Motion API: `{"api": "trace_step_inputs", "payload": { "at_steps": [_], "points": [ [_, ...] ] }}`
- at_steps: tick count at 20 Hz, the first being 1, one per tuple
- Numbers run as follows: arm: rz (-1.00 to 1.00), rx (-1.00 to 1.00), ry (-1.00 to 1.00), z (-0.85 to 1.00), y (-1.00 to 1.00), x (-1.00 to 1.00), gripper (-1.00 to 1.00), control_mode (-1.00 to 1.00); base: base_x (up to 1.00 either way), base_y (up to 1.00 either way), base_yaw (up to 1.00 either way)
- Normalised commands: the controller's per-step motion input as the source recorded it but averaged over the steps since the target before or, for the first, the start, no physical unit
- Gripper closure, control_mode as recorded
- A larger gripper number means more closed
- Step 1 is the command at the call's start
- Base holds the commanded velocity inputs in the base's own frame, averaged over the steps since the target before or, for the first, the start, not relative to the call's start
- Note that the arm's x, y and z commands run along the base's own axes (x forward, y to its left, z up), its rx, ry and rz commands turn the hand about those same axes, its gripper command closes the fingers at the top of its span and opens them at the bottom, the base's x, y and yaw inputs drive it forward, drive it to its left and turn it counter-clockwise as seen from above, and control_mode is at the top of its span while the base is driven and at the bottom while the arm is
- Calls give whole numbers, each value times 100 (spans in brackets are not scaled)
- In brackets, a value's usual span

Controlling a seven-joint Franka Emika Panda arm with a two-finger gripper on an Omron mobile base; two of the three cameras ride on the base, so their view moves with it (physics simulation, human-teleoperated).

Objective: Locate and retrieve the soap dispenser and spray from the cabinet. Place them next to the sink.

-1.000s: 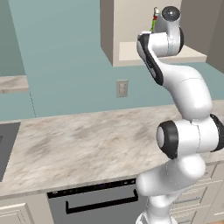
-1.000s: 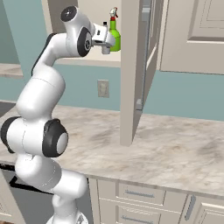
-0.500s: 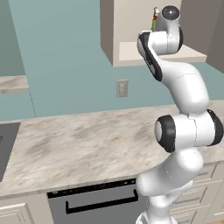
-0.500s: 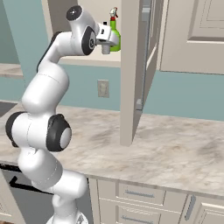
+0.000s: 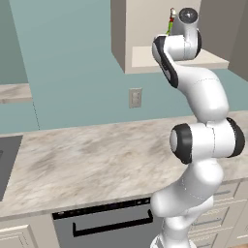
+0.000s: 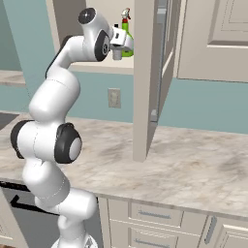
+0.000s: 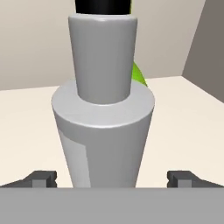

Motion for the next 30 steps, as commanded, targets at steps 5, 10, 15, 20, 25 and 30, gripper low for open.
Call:
{"api": "trace_step_inputs", "payload": {
  "at_steps": [5,10,15,20,25,30],
  "points": [
    [0,0,0,-2,1,13,-100,-100,0,0,0],
    [0,0,0,0,0,5,100,-100,0,0,0],
    [0,0,0,0,0,0,100,-100,0,0,0],
    [0,0,-1,0,0,-3,100,-100,0,0,0],
    [0,0,-8,6,1,-21,100,-100,0,0,0],
    [0,0,-13,12,2,-28,100,-100,0,0,0]
  ]
}}
